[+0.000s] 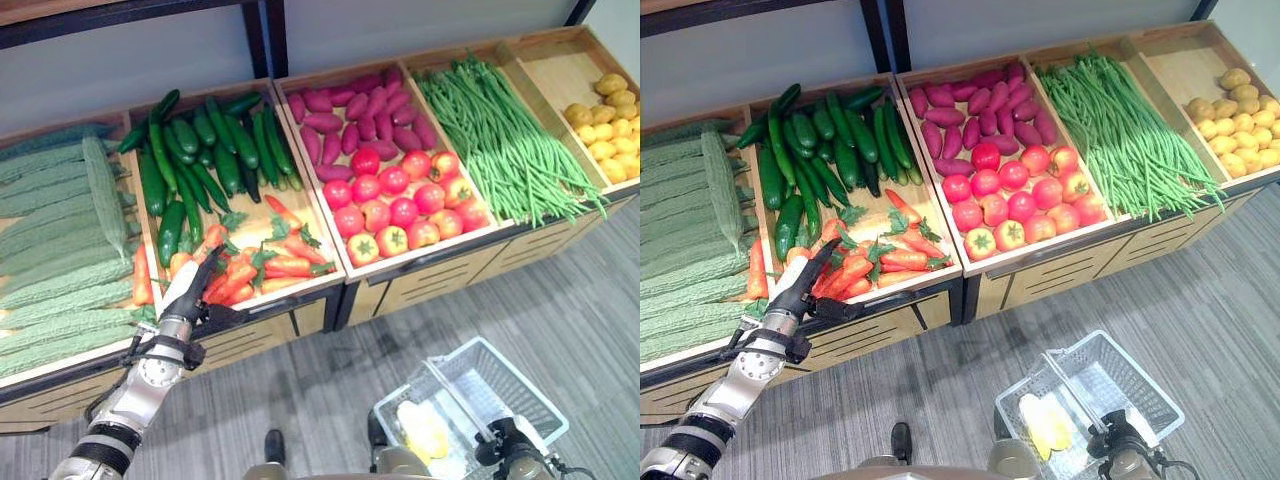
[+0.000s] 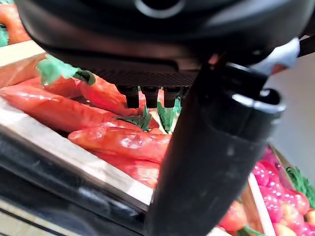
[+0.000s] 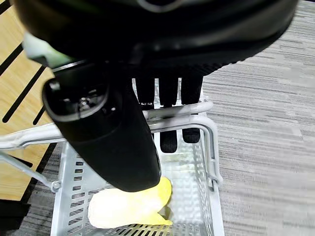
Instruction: Get the vegetables into the basket
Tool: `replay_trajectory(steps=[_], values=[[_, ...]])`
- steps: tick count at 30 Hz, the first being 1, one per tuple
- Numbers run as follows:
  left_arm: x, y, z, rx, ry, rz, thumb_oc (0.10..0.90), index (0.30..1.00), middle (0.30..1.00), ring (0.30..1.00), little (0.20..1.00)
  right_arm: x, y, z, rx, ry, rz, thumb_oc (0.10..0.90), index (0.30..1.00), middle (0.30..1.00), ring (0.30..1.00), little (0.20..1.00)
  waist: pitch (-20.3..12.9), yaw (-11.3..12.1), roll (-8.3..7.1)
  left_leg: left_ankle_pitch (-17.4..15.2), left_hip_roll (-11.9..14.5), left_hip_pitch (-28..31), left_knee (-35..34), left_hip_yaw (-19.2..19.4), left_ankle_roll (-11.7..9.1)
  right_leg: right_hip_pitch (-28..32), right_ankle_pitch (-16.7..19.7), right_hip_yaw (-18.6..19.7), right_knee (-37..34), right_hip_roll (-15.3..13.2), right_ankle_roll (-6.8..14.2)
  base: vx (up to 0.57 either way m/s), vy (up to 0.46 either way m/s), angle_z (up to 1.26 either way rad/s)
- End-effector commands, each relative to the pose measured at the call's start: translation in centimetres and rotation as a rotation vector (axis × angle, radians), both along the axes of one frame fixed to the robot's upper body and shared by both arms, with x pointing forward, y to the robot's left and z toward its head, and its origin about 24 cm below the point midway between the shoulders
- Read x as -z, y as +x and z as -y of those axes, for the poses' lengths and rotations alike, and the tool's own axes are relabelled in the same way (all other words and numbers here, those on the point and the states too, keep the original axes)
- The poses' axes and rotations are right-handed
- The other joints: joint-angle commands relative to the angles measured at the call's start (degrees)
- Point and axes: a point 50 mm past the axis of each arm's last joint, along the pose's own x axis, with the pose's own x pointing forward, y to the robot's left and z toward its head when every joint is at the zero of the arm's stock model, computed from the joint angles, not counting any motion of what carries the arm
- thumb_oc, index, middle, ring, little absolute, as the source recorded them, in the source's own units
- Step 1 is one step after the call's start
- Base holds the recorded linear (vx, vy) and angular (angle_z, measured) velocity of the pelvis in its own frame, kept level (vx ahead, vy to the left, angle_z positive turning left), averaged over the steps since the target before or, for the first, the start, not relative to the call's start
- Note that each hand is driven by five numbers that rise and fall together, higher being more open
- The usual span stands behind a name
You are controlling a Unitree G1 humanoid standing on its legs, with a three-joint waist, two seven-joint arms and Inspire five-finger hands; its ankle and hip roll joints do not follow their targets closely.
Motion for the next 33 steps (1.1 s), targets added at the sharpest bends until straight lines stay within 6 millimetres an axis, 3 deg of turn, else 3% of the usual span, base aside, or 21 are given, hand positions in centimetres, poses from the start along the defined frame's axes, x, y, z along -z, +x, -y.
replay_trajectory(steps=[1,9,16,18,23,33], values=[[-4.4,3.4,-0.2,-0.032,0.098,0.21,0.4,0.3,0.3,0.3,0.3,-1.2,2.0,0.9,-0.045,-0.094,0.071,0.4,0.3,0.3,0.3,0.3,-1.3,-0.6,-3.97,-1.3,1.4,-1.7,0.0,-1.8,-1.2,-4.1,3.1,0.9,0.0,-3.7,4.4,-0.02,0.006,-0.04],[-5.2,3.8,-0.3,-0.023,0.256,0.255,0.4,0.3,0.3,0.3,0.3,-1.0,1.5,0.8,-0.037,-0.101,0.064,0.4,0.3,0.3,0.3,0.3,-1.9,-0.8,-4.2,-2.0,1.2,-0.6,0.0,-1.1,-1.1,-3.6,3.0,1.5,0.0,-3.8,4.6,0.01,0.009,-0.05],[-9.4,4.1,-1.0,-0.02,0.353,0.419,0.4,0.3,0.3,0.3,0.3,-0.8,0.7,1.0,-0.024,-0.111,0.041,0.4,0.3,0.3,0.3,0.3,-2.6,-0.6,-4.05,-2.5,1.0,0.3,0.0,-1.0,-1.1,-2.7,2.8,1.4,0.0,-4.2,4.8,0.0,0.002,-0.01],[-11.4,3.8,-0.8,0.001,0.363,0.497,0.4,0.3,0.3,0.3,0.3,-0.8,0.4,1.1,-0.019,-0.11,0.036,0.4,0.3,0.3,0.3,0.3,-3.0,-0.6,-4.11,-2.7,1.1,0.7,0.0,-0.8,-1.1,-2.2,2.7,1.3,0.0,-4.3,4.8,0.0,0.0,0.0],[-13.7,2.8,-0.3,0.056,0.319,0.588,0.4,0.3,0.3,0.3,0.3,-0.7,-0.1,1.3,-0.002,-0.104,0.019,0.4,0.3,0.3,0.3,0.3,-3.6,-0.3,-4.11,-3.2,0.8,1.5,0.0,-1.0,-0.9,-1.4,2.4,1.0,0.0,-4.5,4.8,0.0,0.0,0.0],[-14.1,1.3,0.5,0.181,0.361,0.564,0.4,0.3,0.3,0.3,0.3,-0.6,-0.5,1.3,0.02,-0.083,0.018,0.4,0.3,0.3,0.3,0.3,-3.5,0.1,-5.0,-4.4,-0.4,3.6,0.0,-0.3,0.3,0.1,2.4,1.3,0.0,-5.4,5.5,0.02,0.034,0.0]])
